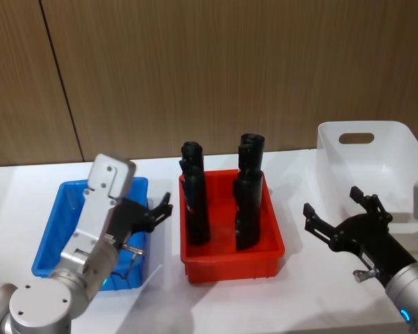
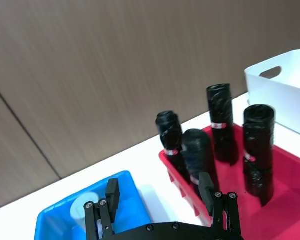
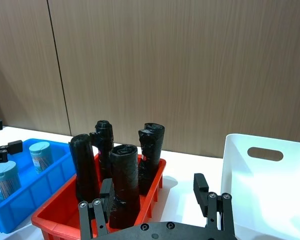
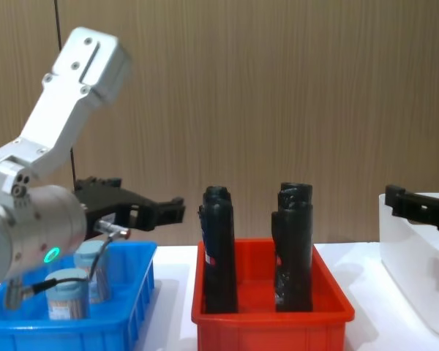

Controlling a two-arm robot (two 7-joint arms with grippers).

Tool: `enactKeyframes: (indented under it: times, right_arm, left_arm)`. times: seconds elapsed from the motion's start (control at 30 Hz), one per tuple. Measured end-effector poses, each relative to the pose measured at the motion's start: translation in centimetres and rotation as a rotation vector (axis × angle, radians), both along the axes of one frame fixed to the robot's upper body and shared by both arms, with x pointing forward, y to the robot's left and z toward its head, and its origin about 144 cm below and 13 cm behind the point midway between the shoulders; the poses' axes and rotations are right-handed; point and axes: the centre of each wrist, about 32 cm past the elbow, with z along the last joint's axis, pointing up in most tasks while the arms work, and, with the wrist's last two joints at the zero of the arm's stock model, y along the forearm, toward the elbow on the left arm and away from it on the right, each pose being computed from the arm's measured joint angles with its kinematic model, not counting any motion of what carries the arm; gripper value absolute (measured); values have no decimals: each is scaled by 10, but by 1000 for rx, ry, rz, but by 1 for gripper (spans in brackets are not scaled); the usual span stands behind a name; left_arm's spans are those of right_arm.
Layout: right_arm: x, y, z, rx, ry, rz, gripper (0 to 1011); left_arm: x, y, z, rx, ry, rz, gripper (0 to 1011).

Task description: Pick the cotton swabs from the blue box and place them into the white box.

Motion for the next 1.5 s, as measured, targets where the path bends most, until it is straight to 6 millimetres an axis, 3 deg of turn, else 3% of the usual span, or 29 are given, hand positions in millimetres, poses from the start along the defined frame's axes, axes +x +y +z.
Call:
enactKeyframes:
  times: [0.83, 1.5]
  right_arm:
    - [0, 0, 0, 0, 0, 0, 1002]
    - [0, 0, 0, 0, 0, 0, 1002]
  left_arm:
    - [5, 43, -27, -171, 134, 154, 1004]
    - [19, 61, -44, -213, 210, 205, 1004]
